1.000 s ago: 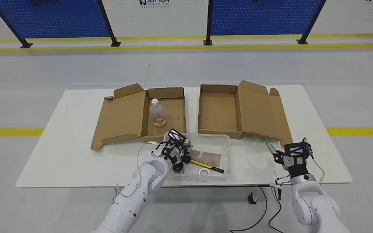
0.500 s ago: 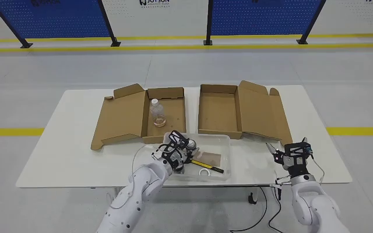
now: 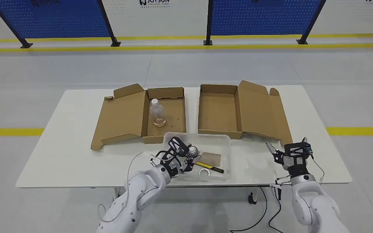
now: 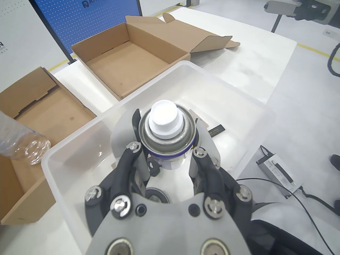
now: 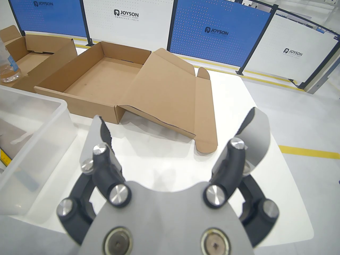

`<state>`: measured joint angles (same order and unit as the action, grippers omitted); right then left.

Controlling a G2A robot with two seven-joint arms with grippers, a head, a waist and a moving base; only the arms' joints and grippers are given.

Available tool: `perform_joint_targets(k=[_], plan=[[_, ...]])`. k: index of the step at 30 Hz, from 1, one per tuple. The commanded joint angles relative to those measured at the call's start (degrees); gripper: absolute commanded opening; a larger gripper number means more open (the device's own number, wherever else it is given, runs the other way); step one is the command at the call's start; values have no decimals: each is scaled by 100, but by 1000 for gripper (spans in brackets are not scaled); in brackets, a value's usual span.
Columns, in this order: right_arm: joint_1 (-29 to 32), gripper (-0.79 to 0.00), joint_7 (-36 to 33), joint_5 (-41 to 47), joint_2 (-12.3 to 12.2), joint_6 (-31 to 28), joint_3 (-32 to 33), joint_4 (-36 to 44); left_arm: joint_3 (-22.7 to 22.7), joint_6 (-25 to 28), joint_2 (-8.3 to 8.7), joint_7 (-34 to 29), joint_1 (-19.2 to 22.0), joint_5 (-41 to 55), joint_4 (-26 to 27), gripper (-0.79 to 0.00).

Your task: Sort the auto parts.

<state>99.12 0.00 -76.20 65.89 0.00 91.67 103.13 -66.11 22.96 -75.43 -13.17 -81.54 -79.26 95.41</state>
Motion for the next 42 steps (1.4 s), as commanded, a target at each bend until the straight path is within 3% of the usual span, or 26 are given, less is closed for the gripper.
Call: perform_joint_targets(k=[1, 9, 16, 22, 30, 42], plan=[[0, 0, 0, 0, 0, 0, 0, 0, -15, -16, 6, 3, 18, 11, -4, -785], [0, 0, 0, 0, 0, 0, 0, 0, -229, -129, 39, 74, 160, 162, 55, -785], [0, 0, 0, 0, 0, 0, 0, 0, -795, -380, 85, -2, 414, 620, 68, -785], [0, 0, 0, 0, 0, 0, 0, 0, -1064, -502, 143, -14, 685, 191, -157, -785], [0, 0, 0, 0, 0, 0, 0, 0, -1145, -769, 143, 27, 1050, 233, -897, -785], [0, 0, 0, 0, 0, 0, 0, 0, -711, -1165, 72, 492, 1593, -239, -2266, -785]])
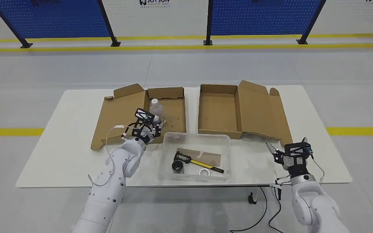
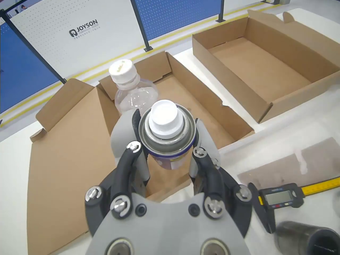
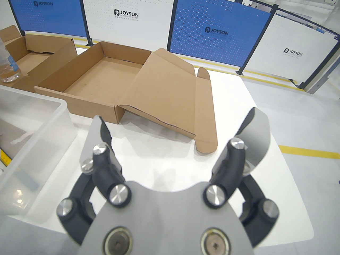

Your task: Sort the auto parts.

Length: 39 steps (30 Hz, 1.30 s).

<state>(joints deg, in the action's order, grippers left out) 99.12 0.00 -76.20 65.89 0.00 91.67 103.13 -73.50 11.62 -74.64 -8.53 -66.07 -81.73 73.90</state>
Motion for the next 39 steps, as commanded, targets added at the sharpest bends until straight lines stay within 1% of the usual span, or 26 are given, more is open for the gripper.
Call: perform_joint_targets(k=[1, 19, 26, 37, 38, 39], plan=[[0, 0, 0, 0, 0, 0, 0, 0, 38, -55, -21, 53, 88, 98, -220, -785], [0, 0, 0, 0, 0, 0, 0, 0, 236, -335, -132, 264, 887, 292, -1581, -785], [0, 0, 0, 0, 0, 0, 0, 0, 355, -362, -175, 354, 1061, 289, -2006, -785], [0, 0, 0, 0, 0, 0, 0, 0, 465, -457, -223, 481, 1239, 269, -2431, -785], [0, 0, 0, 0, 0, 0, 0, 0, 468, -463, -224, 494, 1255, 263, -2473, -773], [0, 0, 0, 0, 0, 0, 0, 0, 467, -477, -227, 491, 1267, 277, -2517, -683]])
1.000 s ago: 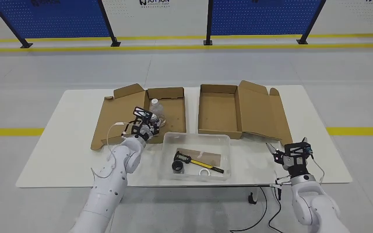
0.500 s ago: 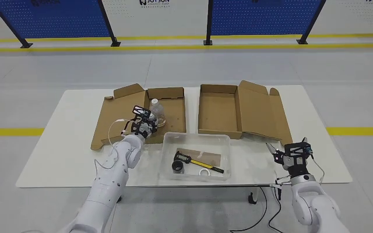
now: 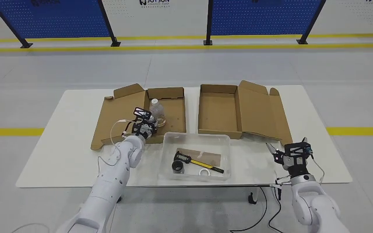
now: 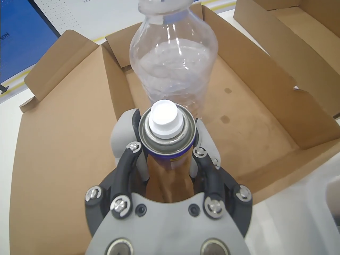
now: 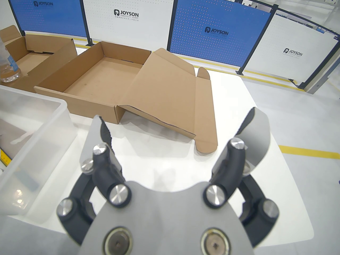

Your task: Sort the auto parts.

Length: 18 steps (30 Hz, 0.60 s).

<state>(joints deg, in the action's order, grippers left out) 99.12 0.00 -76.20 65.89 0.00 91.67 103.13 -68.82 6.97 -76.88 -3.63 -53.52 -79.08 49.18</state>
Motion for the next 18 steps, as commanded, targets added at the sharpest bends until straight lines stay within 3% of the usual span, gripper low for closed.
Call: perform_joint_targets(k=[1, 5, 7, 9, 18], plan=[[0, 0, 0, 0, 0, 0, 0, 0, -7, -12, -10, -6, 19, 74, -77, -610], [0, 0, 0, 0, 0, 0, 0, 0, 8, 14, -12, 67, 31, 51, -174, -345], [0, 0, 0, 0, 0, 0, 0, 0, 9, 2, -11, 68, 29, 39, -207, -154], [0, 0, 0, 0, 0, 0, 0, 0, 17, -3, -10, 75, 27, 13, -225, -12], [0, 0, 0, 0, 0, 0, 0, 0, 16, -54, -8, 153, -56, -5, -49, 0]])
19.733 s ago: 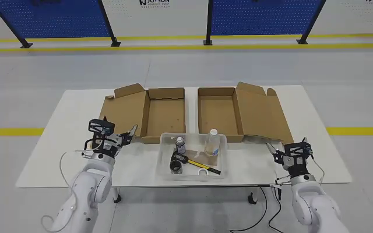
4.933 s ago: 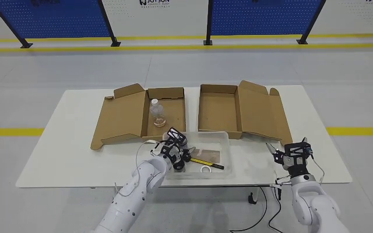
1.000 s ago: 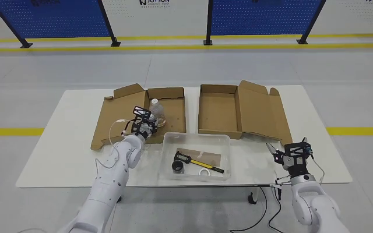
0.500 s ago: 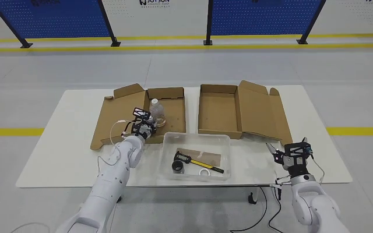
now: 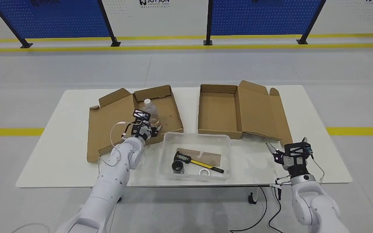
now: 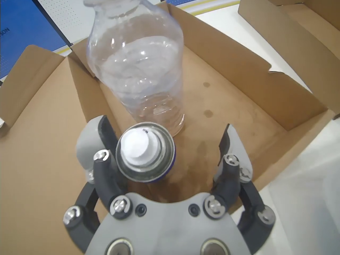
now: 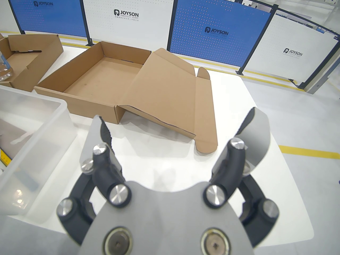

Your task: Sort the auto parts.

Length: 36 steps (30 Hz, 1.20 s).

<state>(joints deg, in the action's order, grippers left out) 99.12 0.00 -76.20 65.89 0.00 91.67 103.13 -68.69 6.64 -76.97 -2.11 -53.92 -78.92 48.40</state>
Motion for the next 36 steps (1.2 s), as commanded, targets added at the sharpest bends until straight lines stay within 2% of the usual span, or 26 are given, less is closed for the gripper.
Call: perform_joint_targets(k=[1, 9, 18, 27, 32, 36], plan=[[0, 0, 0, 0, 0, 0, 0, 0, 1, -33, 3, -3, -30, -28, 59, 0], [0, 0, 0, 0, 0, 0, 0, 0, -63, -49, 35, -4, -168, -83, 322, 0], [0, 0, 0, 0, 0, 0, 0, 0, -272, -25, 127, -107, -561, -186, 1265, 0], [0, 0, 0, 0, 0, 0, 0, 0, -514, 109, 236, -374, -1261, -359, 2845, 0], [0, 0, 0, 0, 0, 0, 0, 0, -580, 370, 318, -685, -1815, -754, 3896, 0], [0, 0, 0, 0, 0, 0, 0, 0, -655, 641, 385, -924, -2230, -1078, 4538, 0]])
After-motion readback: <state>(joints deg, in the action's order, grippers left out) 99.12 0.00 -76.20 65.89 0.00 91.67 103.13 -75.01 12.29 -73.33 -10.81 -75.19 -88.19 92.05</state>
